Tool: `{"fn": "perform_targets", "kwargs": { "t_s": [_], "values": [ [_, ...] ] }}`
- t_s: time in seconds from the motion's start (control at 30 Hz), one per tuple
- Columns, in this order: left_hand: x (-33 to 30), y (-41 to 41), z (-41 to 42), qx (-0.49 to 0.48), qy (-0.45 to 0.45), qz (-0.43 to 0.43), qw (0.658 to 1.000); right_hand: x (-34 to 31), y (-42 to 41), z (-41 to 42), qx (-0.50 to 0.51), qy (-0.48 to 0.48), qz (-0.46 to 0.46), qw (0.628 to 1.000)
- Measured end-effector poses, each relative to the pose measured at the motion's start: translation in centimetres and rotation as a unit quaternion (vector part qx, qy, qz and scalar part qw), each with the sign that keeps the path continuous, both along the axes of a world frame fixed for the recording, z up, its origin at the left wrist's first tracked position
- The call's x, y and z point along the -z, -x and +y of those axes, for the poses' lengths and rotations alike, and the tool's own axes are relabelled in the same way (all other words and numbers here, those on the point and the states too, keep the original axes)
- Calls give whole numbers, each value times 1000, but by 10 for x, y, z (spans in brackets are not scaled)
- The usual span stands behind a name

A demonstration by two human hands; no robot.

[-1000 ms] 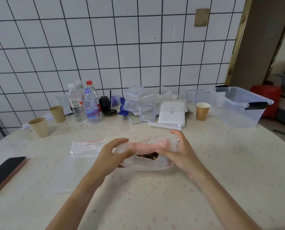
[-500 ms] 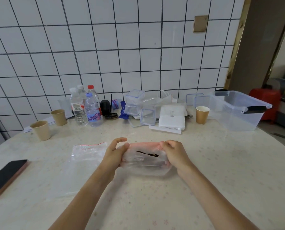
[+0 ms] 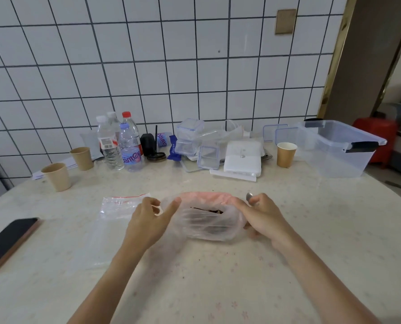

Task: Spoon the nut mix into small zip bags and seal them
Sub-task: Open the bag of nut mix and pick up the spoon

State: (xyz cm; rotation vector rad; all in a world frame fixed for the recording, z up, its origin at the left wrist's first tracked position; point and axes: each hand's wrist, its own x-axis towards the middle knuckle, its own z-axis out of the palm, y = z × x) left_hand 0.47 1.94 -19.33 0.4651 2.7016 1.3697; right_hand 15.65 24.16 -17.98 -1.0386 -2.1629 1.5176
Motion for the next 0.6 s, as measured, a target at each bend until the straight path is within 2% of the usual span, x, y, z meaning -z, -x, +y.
{"fn": "perform_targets", "kwargs": {
  "t_s": [0.07,0.13,0.23,0.33,0.4,0.47,0.53,0.6],
  "values": [
    [-7,-1,-1,-1,47,-19,999,1,-5,0,-8,-51,-41,998],
    [-7,-4,1,22,-1,-90,996,5,-4,0,-27,-22,-37,999],
    [-1,-8,3,50,-76,-143,985,13,-4,-2,-43,6,-12,999],
    [6,-7,3,73,-190,-223,953,17,-4,-4,-33,92,49,994],
    [8,-8,4,80,-288,-298,906,17,-6,-7,-18,191,111,975],
    [8,-10,5,76,-393,-389,830,18,-5,-10,-5,286,162,945],
    [7,-13,6,74,-469,-455,753,22,-4,-11,2,369,205,906],
    [7,-15,6,72,-514,-481,707,27,-2,-10,11,448,255,857]
  ]
}}
